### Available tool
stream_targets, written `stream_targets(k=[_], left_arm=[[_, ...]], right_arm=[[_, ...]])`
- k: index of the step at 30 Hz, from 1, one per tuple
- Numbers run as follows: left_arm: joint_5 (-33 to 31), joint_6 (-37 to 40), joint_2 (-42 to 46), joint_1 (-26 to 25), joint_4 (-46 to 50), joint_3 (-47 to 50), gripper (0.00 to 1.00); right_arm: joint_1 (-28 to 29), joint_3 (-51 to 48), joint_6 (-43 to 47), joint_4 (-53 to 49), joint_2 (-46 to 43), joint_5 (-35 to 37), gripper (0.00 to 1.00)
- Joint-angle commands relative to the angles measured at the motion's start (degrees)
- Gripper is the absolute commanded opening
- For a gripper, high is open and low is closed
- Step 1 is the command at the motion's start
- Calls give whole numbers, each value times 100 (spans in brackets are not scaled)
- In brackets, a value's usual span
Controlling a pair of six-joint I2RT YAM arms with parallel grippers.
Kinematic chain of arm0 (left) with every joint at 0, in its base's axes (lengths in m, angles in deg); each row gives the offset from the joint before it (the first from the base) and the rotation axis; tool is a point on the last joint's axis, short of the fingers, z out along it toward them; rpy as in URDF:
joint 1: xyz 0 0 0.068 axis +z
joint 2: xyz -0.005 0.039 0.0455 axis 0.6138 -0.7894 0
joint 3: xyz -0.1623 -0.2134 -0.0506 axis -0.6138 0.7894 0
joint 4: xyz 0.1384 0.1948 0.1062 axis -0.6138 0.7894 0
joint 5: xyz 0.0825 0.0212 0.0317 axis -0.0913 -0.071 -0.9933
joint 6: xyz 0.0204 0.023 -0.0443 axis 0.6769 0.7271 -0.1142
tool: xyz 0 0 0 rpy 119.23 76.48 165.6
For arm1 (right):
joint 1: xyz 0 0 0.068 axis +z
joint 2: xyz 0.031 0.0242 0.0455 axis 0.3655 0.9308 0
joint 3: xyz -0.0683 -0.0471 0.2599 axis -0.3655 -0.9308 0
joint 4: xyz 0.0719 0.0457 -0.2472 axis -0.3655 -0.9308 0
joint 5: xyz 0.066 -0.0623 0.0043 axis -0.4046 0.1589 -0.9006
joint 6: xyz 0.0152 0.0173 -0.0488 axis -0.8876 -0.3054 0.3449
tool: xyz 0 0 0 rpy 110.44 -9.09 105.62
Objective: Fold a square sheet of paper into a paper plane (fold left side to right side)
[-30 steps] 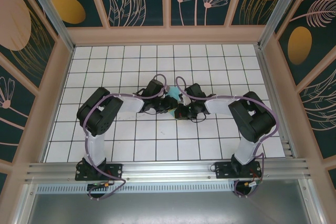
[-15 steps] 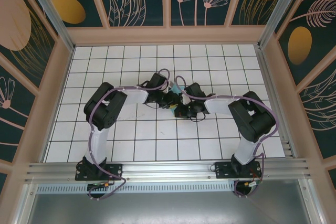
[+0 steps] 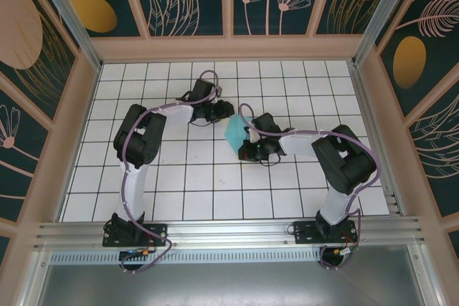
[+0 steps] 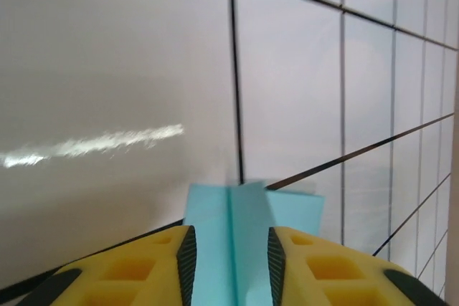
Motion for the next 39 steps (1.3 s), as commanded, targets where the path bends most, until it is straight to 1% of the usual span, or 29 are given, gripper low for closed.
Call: stream_targets(k=[1, 3, 6, 7, 12, 13, 16, 18, 19, 23, 28, 34, 38, 39], left_arm=[[66, 259, 205, -44, 47, -235, 40], [90, 332, 453, -31, 75, -214, 43], [-63, 426, 950, 7, 135, 16, 47], [-116, 431, 1116, 30, 117, 155, 48], [-362, 549, 1914, 53, 73, 869, 52], [-348, 540, 2061, 53, -1, 1087, 53], [-276, 455, 2362, 53, -242, 1536, 53], [-216, 371, 2464, 53, -393, 1783, 53], [-123, 305, 2466, 53, -506, 1889, 53], [271, -40, 2246, -57, -1064, 2178, 48], [280, -183, 1873, -233, -1218, 2080, 45], [345, -188, 1653, -366, -1160, 1860, 43], [344, -195, 1584, -410, -1158, 1827, 43], [339, -189, 1571, -420, -1151, 1834, 43]], right_arm=[[20, -293, 134, -1081, 185, 517, 0], [22, -233, 181, -957, -36, 404, 1], [5, -128, 259, -720, -520, 225, 4], [-11, -100, 296, -650, -722, 197, 7], [-325, -23, 557, -644, -1644, 135, 31], [-601, -6, 633, -662, -1743, 93, 36], [-1059, 3, 840, -737, -1842, 1, 42], [-1262, -29, 963, -659, -1851, -46, 48], [-1341, -21, 1000, -602, -1821, -82, 50], [-1390, 213, 1076, -371, -1366, -585, 50], [-1349, 507, 1043, -212, -695, -730, 49], [-1271, 770, 1029, -72, -120, -897, 35], [-1216, 880, 1038, -31, 62, -910, 31], [-1208, 912, 1052, -34, 104, -905, 28]])
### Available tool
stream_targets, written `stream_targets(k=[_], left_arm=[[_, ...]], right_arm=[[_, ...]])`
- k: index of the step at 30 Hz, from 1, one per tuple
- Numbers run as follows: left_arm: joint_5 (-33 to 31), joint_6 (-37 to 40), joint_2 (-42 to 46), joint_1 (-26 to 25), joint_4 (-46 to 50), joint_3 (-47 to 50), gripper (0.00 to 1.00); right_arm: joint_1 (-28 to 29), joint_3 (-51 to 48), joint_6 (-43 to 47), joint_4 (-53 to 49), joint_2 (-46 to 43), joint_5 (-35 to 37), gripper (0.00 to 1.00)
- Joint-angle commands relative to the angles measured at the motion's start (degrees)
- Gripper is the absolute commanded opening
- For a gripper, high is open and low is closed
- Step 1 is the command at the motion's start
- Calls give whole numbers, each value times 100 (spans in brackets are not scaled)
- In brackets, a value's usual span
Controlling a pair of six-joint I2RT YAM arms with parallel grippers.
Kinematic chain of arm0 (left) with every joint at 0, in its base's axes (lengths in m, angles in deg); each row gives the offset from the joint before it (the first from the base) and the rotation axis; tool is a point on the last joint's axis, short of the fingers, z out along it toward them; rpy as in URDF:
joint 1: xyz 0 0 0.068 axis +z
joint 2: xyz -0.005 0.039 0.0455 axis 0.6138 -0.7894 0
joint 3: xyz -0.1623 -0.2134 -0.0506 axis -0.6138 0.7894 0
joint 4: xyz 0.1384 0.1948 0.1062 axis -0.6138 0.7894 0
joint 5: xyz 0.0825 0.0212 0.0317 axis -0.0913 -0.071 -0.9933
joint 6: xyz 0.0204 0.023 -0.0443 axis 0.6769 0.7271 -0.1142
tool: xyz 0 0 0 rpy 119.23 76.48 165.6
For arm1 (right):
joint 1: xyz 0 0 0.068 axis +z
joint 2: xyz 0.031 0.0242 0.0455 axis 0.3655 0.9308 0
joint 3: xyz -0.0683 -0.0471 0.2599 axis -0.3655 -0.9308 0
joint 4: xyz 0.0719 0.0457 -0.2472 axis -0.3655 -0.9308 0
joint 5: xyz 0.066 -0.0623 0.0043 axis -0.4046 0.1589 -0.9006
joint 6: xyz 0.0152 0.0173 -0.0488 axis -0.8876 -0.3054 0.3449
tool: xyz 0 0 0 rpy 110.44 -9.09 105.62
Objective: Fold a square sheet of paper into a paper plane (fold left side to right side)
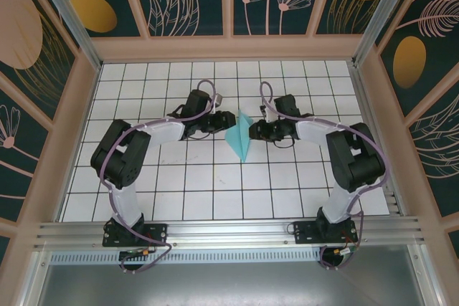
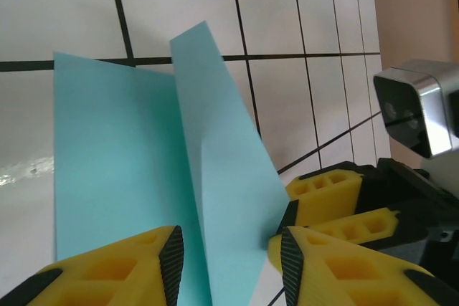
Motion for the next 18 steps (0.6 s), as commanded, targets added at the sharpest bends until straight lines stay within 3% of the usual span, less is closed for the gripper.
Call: stream_targets(k=[1, 5, 18], left_arm=[[99, -61, -107, -33, -137, -166, 43], [60, -45, -105, -34, -93, -184, 43], [128, 0, -214, -137, -21, -330, 43]], right_arm=[[54, 225, 124, 147, 162, -151, 24], [53, 294, 165, 0, 325, 57, 8], [88, 480, 234, -242, 772, 395, 6]])
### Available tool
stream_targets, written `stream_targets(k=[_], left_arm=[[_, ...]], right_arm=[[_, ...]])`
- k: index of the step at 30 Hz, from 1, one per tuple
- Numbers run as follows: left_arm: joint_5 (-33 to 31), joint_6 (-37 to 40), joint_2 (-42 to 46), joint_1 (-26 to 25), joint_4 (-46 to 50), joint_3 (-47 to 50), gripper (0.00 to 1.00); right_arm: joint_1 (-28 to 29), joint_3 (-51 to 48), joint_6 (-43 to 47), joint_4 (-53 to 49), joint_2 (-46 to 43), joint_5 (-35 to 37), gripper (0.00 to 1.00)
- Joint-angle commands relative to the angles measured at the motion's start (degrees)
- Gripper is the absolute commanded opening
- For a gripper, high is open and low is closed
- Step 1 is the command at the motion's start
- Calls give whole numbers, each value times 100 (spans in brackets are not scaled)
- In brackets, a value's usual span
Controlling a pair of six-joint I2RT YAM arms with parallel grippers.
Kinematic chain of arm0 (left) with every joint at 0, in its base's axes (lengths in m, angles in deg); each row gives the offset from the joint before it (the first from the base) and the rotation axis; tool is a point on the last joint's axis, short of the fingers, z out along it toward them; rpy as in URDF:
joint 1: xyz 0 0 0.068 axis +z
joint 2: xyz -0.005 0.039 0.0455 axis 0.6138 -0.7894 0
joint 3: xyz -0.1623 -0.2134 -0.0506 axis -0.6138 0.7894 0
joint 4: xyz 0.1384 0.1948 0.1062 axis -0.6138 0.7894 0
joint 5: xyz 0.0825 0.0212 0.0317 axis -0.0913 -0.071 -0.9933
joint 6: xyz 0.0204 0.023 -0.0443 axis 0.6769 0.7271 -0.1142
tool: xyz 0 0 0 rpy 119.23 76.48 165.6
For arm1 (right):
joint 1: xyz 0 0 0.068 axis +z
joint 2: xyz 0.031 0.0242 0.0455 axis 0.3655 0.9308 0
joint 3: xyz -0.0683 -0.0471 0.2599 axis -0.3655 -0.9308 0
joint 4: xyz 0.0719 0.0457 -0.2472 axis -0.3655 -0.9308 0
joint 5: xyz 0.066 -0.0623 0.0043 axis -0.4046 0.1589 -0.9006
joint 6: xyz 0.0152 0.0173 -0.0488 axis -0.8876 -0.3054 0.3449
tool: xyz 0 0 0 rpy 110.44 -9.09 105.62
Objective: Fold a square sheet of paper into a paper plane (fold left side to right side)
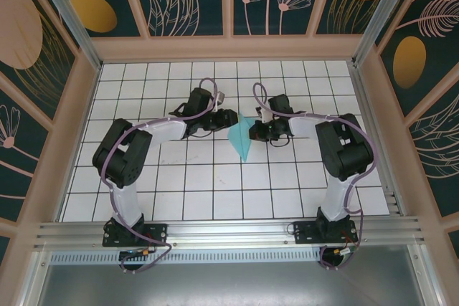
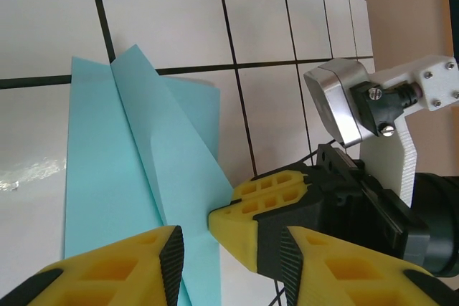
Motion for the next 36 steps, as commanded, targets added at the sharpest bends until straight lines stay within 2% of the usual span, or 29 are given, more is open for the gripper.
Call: stream_targets(k=[1, 9, 19, 27, 36], left_arm=[[135, 21, -135, -90, -8, -205, 43], [142, -2, -359, -176, 43, -431, 43], [-43, 124, -1134, -186, 452, -1224, 42], [-188, 209, -1700, -185, 725, -1828, 41], [-324, 233, -1973, -169, 801, -2013, 41]], right_arm=[[66, 171, 107, -146, 122, 69, 6], [97, 170, 127, -290, 175, 283, 6], [90, 125, 98, -429, 238, 549, 4], [88, 53, 61, -360, 231, 507, 4], [80, 65, 90, -459, 170, 586, 5]])
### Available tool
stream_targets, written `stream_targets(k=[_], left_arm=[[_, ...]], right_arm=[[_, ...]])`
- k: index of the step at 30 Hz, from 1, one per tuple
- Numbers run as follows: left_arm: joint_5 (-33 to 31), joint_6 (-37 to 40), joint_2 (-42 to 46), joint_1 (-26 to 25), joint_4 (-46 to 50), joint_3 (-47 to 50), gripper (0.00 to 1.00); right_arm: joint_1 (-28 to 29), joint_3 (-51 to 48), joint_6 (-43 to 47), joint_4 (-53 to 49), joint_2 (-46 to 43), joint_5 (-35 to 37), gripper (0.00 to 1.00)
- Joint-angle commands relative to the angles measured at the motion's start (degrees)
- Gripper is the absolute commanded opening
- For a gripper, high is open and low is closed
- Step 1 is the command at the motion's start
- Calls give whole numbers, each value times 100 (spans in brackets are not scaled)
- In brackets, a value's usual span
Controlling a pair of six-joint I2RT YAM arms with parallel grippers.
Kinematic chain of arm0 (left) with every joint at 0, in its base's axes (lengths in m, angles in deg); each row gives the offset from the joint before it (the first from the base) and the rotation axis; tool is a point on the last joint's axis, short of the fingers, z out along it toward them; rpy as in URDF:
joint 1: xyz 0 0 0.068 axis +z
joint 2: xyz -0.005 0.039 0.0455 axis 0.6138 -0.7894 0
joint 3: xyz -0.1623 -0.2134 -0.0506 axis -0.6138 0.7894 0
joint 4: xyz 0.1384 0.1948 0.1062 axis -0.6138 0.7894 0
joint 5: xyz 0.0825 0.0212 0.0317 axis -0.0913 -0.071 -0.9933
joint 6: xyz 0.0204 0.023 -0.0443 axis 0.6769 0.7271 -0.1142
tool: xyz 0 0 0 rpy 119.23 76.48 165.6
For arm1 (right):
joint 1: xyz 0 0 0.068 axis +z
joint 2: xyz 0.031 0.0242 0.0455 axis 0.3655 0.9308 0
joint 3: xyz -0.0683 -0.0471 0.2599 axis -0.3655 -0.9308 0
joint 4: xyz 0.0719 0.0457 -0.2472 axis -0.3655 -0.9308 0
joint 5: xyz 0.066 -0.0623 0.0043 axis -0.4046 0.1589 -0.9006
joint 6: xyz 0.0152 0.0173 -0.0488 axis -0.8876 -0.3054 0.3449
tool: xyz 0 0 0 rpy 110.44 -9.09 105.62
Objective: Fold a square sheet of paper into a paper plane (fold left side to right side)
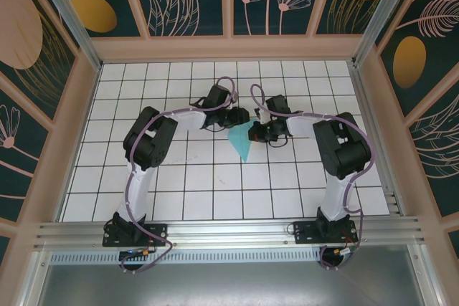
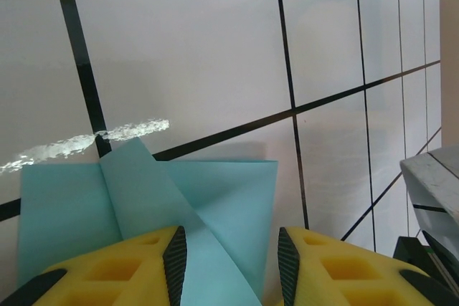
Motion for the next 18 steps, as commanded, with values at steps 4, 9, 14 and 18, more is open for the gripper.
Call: stream_targets(k=[4, 9, 14, 18], left_arm=[[-105, 128, -257, -5, 144, -194, 41], [-98, 130, -281, -5, 127, -153, 41], [-66, 102, -246, -5, 60, -48, 41], [-29, 90, -207, -3, 2, 22, 41]], right_arm=[[5, -34, 98, -395, 23, 438, 5], [-14, -30, 99, -457, -142, 500, 7], [-76, 17, 120, -681, -612, 734, 19], [-83, -10, 49, -708, -914, 628, 23]])
